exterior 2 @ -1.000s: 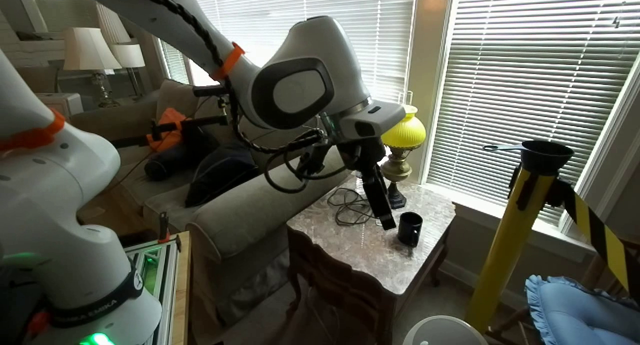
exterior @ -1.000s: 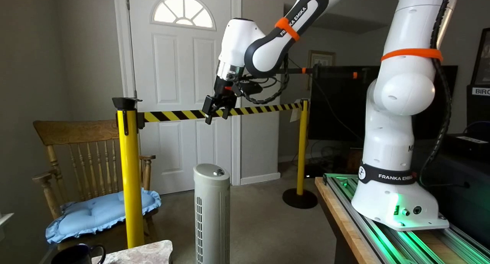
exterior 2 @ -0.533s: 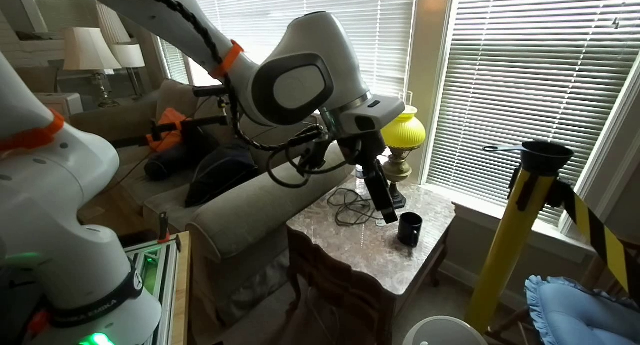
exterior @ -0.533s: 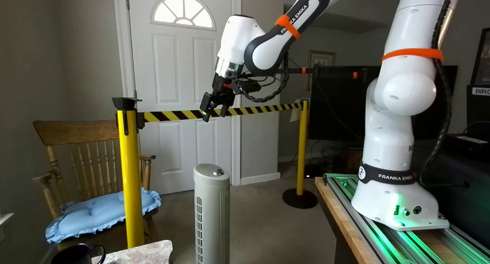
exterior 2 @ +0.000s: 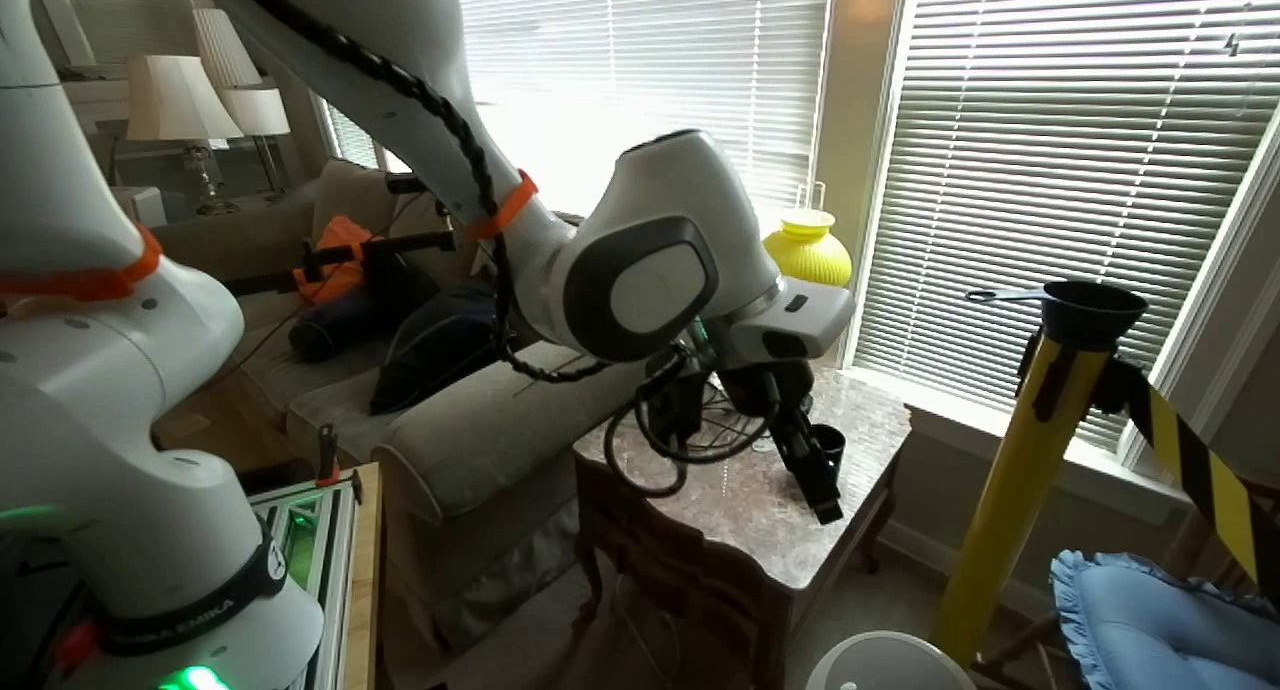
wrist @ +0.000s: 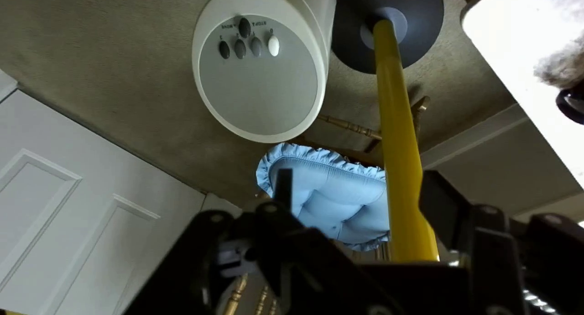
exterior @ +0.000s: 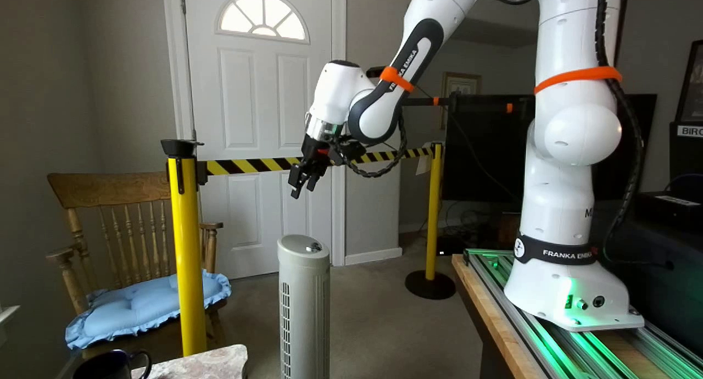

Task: Press a button on the air cooler

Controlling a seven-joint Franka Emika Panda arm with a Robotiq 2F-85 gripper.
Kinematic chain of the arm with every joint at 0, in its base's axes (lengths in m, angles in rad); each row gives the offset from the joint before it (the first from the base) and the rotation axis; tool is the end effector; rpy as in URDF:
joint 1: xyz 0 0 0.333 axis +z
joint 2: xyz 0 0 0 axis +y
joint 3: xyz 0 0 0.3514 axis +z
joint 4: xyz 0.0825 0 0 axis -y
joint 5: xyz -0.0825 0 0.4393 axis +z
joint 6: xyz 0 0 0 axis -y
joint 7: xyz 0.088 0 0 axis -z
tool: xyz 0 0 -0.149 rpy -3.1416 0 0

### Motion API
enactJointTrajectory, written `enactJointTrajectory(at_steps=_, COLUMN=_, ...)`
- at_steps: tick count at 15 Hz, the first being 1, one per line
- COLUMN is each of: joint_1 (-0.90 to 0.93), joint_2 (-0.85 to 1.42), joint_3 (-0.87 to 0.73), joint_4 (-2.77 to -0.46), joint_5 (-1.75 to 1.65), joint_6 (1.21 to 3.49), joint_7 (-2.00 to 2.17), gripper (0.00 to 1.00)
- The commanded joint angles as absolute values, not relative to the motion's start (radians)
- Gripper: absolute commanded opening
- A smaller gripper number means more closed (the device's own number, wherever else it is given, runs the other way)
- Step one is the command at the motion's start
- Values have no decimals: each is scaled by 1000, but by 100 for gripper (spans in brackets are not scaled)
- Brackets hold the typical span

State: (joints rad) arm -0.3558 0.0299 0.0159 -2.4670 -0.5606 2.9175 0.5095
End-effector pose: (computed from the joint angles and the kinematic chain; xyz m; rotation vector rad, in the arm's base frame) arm 0.5351 -0.1595 0.2753 2.8390 -0.4693 0.6206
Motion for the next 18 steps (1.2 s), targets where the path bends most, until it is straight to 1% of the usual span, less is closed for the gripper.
enactJointTrajectory(at_steps=1, joint_1=-365, joint_2=170, joint_3=-24, joint_4=-2382, joint_5=-717, joint_6=2969, joint_7=564, gripper=40)
enactJointTrajectory(at_steps=6, joint_1=-355, joint_2=274, joint_3=-66, joint_4=-2337, joint_5=-762, joint_6=3008, joint_7=546, gripper=3)
enactJointTrajectory(at_steps=7, joint_1=-354, joint_2=290, joint_3=-70, joint_4=-2335, joint_5=-760, joint_6=3015, joint_7=548, gripper=0)
enactJointTrajectory(at_steps=9, joint_1=-356, joint_2=321, joint_3=-70, joint_4=-2335, joint_5=-745, joint_6=3022, joint_7=540, gripper=0)
enactJointTrajectory(at_steps=10, joint_1=-361, joint_2=274, joint_3=-60, joint_4=-2353, joint_5=-728, joint_6=2994, joint_7=526, gripper=1)
enactJointTrajectory(at_steps=18, joint_1=-376, joint_2=347, joint_3=-68, joint_4=-2334, joint_5=-734, joint_6=3034, joint_7=512, gripper=0)
